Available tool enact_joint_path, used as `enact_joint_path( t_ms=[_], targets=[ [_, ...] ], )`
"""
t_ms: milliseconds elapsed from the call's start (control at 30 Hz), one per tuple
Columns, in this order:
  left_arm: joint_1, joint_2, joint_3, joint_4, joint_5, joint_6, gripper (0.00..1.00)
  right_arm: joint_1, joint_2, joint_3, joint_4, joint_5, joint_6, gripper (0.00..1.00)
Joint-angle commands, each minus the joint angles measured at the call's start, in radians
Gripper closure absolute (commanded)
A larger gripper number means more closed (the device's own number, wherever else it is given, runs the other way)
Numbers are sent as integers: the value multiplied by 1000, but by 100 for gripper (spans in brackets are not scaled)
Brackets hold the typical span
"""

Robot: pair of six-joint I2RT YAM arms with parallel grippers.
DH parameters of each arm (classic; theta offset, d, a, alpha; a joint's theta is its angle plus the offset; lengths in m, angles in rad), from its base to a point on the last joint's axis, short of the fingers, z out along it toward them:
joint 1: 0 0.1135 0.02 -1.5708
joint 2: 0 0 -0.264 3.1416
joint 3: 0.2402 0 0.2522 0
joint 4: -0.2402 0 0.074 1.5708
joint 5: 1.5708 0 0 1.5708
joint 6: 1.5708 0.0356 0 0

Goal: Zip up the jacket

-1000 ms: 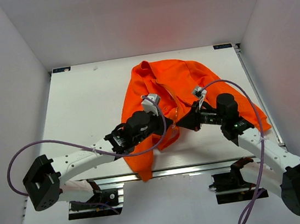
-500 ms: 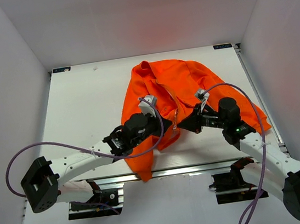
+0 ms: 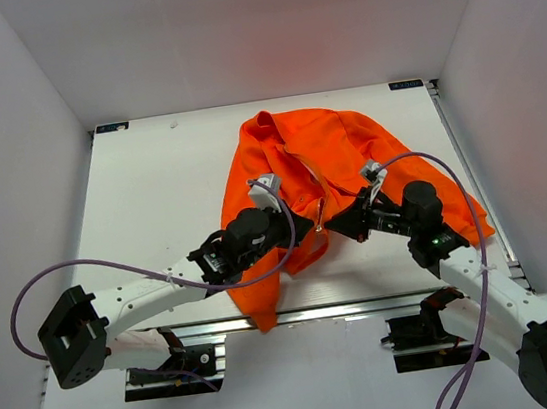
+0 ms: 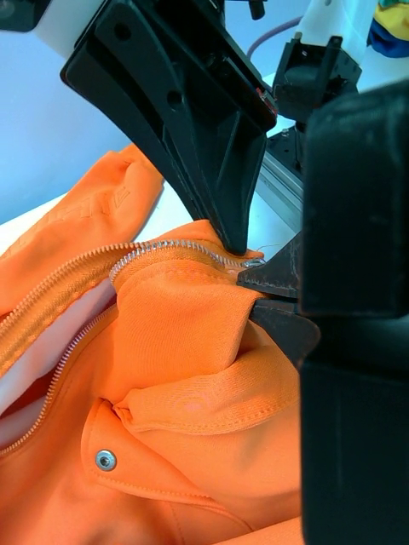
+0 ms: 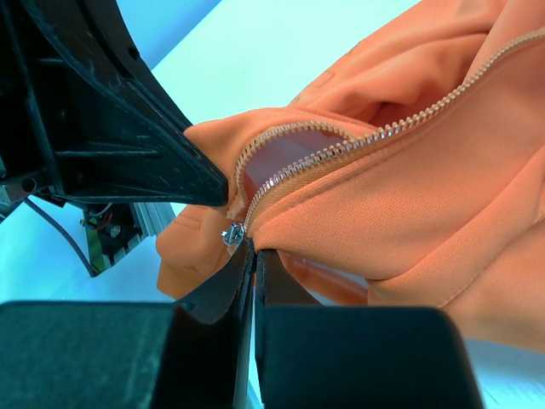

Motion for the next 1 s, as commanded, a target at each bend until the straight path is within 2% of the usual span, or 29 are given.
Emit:
enact_joint_path(
  t_ms=[0,467,667,967],
  targets=[
    [-10,-19,2,31,-30,-31,100,2,-22,-10,91,-2,12,100],
    [-44,27,43,-4,-89,-42,100,3,-28,-26,114,3,22,100],
    [-55,21,42,-3,-97,-37,100,3,-42,-29,106,64,49,100],
    [-69,38,62,-10,-99,-27,100,2,-60,-92,296,107,153,100]
  ],
)
